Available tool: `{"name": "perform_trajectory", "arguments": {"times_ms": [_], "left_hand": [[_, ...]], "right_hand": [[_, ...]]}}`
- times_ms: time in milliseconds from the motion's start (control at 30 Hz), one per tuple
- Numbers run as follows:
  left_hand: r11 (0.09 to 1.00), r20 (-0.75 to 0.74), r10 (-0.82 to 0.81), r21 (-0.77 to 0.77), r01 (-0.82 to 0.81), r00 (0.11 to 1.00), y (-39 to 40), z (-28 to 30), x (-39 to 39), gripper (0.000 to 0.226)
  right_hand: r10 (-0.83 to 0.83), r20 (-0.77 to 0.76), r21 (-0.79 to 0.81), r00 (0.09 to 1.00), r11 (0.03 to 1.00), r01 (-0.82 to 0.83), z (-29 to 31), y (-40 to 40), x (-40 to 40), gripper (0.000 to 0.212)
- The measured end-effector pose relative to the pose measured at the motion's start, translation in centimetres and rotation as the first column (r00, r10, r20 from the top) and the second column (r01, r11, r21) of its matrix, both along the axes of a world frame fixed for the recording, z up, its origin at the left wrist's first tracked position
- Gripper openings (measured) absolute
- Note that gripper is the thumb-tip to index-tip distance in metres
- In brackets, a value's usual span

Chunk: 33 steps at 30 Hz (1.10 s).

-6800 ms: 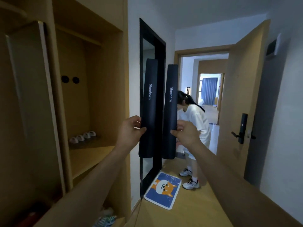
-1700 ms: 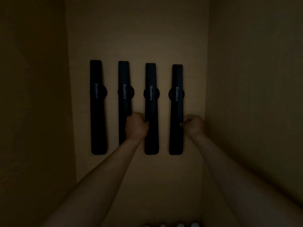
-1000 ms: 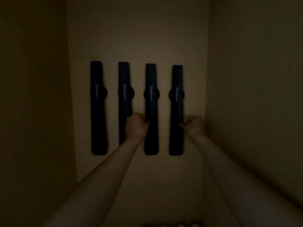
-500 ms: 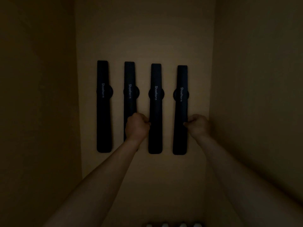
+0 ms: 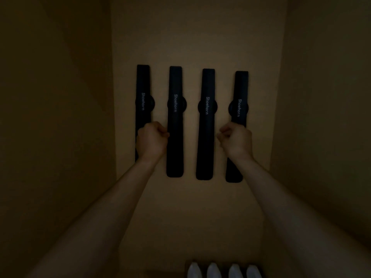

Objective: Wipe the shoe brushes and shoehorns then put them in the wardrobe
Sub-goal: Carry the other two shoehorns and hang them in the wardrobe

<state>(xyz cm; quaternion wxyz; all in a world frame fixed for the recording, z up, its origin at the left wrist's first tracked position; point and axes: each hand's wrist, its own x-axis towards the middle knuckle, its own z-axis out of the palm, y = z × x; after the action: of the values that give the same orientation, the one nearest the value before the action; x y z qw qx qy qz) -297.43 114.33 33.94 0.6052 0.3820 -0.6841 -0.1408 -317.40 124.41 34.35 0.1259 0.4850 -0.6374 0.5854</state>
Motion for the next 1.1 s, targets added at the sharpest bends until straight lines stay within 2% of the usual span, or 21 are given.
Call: {"name": "perform_trajectory", "arguments": {"times_ms": [167, 300, 400, 533, 600, 700, 933, 1100], "left_hand": [[0.999, 0.058, -0.018, 0.034, 0.016, 0.998, -0.2, 0.3, 0.2, 0.010], [0.991, 0.076, -0.072, 0.114, 0.063, 0.994, -0.5, 0.5, 0.1, 0.015], [0.988, 0.075, -0.100, 0.129, 0.090, 0.992, -0.9, 0.6, -0.1, 0.014], [0.987, 0.056, -0.115, 0.121, 0.107, 0.992, -1.4, 1.1, -0.4, 0.017], [0.988, 0.044, -0.111, 0.110, 0.106, 0.993, -1.7, 1.3, -0.6, 0.019], [0.991, 0.045, -0.106, 0.089, 0.102, 0.993, -2.0, 1.5, -0.7, 0.017], [0.997, 0.075, -0.079, 0.027, 0.078, 0.994, -2.2, 1.5, -0.7, 0.019], [0.998, 0.104, -0.057, -0.001, 0.057, 0.993, -2.5, 1.7, -0.6, 0.016]], "right_hand": [[0.025, 0.055, 0.106, 0.998, 0.994, -0.031, -0.4, -1.2, 1.1, 0.005], [0.032, 0.104, 0.122, 0.994, 0.991, -0.045, -0.4, -1.7, 1.5, 0.010], [0.009, 0.073, 0.040, 0.997, 0.999, -0.012, -0.2, -1.8, 1.7, 0.004], [-0.011, -0.093, -0.116, 0.996, 0.993, 0.000, 0.7, -2.0, 3.2, 0.003], [0.054, -0.114, -0.079, 0.992, 0.995, -0.063, 1.3, -2.6, 4.4, 0.003], [0.111, -0.054, 0.009, 0.992, 0.994, -0.110, 1.6, -3.9, 6.0, 0.007], [0.107, 0.006, 0.198, 0.994, 0.975, -0.106, 2.0, -6.0, 8.1, 0.012], [0.091, 0.045, 0.206, 0.995, 0.974, -0.099, 2.3, -6.6, 8.3, 0.015]]}}
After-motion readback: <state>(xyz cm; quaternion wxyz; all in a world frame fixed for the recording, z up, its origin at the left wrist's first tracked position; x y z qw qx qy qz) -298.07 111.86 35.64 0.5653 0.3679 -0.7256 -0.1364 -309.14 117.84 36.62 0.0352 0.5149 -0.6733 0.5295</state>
